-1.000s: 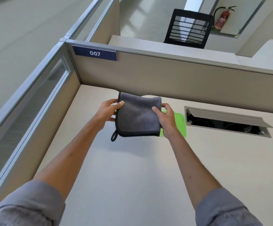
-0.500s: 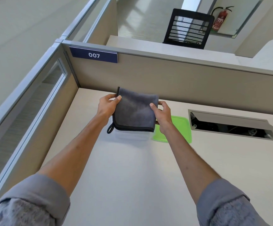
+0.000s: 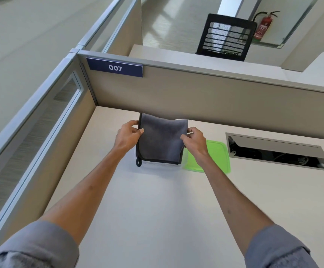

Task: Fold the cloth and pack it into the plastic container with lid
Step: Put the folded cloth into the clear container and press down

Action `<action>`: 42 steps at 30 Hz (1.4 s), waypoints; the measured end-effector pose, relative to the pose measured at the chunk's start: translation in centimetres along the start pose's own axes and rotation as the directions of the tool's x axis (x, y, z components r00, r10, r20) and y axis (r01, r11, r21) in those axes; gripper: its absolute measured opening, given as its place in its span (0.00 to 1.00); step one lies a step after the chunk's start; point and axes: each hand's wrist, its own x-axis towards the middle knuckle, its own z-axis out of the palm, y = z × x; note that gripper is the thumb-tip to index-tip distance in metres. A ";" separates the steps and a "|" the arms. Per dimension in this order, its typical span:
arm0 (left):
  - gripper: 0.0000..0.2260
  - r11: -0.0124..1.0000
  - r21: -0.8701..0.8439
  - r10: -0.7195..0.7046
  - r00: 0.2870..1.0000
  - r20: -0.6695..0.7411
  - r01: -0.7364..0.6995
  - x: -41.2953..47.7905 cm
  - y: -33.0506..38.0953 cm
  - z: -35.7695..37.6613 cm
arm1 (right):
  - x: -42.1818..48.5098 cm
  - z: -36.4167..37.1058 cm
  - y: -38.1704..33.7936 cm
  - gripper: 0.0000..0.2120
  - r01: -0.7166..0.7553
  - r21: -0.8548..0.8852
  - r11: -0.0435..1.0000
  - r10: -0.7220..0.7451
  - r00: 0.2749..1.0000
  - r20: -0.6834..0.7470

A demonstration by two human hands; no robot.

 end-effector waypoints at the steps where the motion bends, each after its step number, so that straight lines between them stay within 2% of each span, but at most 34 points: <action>1: 0.19 0.997 0.076 0.018 1.000 -0.013 -0.017 -0.1 -0.1 0.0 | -0.1 -0.2 0.1 0.07 0.039 -0.072 0.997 -0.041 0.999 -0.020; 4: 0.15 0.974 0.223 0.049 0.998 -0.035 -0.040 -0.4 -0.4 0.3 | -0.4 -0.4 0.8 0.06 0.140 -0.210 0.968 -0.155 0.986 -0.057; 9: 0.11 0.932 0.355 0.093 0.994 -0.049 -0.070 -1.1 -0.7 1.3 | -0.9 0.1 2.4 0.10 0.138 -0.317 0.938 -0.174 0.981 -0.088; 14: 0.11 0.894 0.441 0.115 0.992 -0.046 -0.083 -1.3 -0.8 1.4 | -1.8 0.9 3.5 0.37 0.222 -0.460 0.860 -0.233 0.972 0.035; 18: 0.10 0.857 0.507 0.123 0.992 -0.019 -0.096 -1.0 -0.6 0.9 | -2.6 1.9 4.6 0.46 0.235 -0.582 0.778 -0.283 0.959 0.009; 22: 0.15 0.853 0.501 0.166 0.986 0.009 -0.149 -1.2 -0.3 0.7 | -3.1 2.1 5.0 0.40 0.180 -0.632 0.754 -0.288 0.955 -0.072; 25: 0.26 0.855 0.498 0.203 0.977 -0.065 -0.145 -1.7 -0.1 0.8 | -3.0 1.1 4.8 0.39 0.171 -0.598 0.783 -0.271 0.959 -0.081; 28: 0.34 0.789 0.556 0.365 0.927 -0.085 -0.260 -1.7 0.4 0.7 | -2.3 0.1 3.2 0.40 0.288 -0.496 0.820 -0.410 0.899 -0.156; 30: 0.33 0.693 0.609 0.469 0.883 0.027 -0.387 -1.3 1.2 0.7 | -1.2 -0.3 1.6 0.37 0.427 -0.533 0.731 -0.535 0.843 -0.058; 33: 0.27 0.570 0.663 0.512 0.841 0.176 -0.486 -0.7 2.1 1.6 | 0.3 -0.3 0.3 0.26 0.554 -0.666 0.499 -0.604 0.774 0.191; 36: 0.17 0.508 0.678 0.565 0.800 0.202 -0.530 -0.7 1.9 2.4 | 0.3 0.1 0.6 0.17 0.569 -0.720 0.397 -0.636 0.736 0.232; 38: 0.12 0.466 0.691 0.610 0.766 0.202 -0.552 -1.2 1.1 2.7 | -0.1 0.5 1.1 0.17 0.574 -0.744 0.341 -0.665 0.707 0.240; 42: 0.11 0.344 0.758 0.606 0.748 0.271 -0.554 -1.9 -1.2 3.4 | -0.6 1.6 2.9 0.18 0.610 -0.759 0.229 -0.674 0.661 0.328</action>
